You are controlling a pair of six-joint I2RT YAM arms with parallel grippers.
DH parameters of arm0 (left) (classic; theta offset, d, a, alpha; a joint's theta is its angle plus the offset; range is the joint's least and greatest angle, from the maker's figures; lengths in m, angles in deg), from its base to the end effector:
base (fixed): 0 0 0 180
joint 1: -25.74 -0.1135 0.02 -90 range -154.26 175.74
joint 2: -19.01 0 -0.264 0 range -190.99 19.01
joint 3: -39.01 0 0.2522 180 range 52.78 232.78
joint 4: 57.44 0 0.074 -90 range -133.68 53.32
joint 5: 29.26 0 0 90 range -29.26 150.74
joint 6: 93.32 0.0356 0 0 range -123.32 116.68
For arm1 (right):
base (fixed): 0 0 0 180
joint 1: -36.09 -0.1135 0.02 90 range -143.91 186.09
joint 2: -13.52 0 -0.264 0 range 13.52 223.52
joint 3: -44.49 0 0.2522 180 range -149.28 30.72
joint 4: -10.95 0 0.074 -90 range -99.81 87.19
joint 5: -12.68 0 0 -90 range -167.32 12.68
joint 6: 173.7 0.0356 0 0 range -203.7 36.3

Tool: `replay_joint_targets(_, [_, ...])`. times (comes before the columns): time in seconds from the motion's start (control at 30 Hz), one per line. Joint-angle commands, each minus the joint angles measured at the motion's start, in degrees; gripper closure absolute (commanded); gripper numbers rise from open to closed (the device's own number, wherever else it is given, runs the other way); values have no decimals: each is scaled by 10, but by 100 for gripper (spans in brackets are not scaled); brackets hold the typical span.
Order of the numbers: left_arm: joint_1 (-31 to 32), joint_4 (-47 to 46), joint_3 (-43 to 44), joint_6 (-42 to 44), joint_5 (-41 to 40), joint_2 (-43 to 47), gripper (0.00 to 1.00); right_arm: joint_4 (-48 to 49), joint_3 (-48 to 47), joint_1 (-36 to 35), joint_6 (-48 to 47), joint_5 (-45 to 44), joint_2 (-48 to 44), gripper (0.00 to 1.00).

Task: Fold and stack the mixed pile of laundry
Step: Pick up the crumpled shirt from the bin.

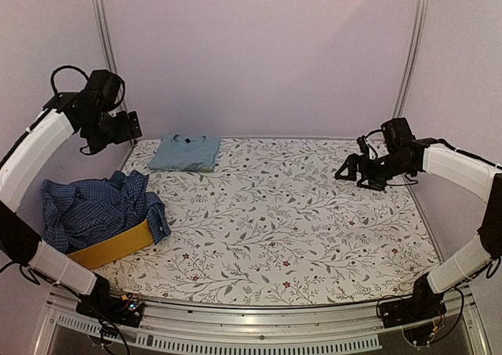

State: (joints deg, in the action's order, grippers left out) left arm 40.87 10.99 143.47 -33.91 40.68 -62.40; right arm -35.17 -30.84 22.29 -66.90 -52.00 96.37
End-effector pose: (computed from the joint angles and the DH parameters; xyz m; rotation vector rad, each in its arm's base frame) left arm 0.2813 -0.0634 0.3968 -0.4742 2.2538 0.0082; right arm 0.2878 0.0864 0.2569 -0.1208 2.5428 0.7701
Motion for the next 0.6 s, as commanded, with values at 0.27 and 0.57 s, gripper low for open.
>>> replay_joint_targets(0.27, [-7,223,-286,-278,51,193,0,23,30,1,10,16,-35,1])
replay_joint_targets(0.57, [-33,138,-400,-272,13,150,0,40,36,0,22,28,-35,1])
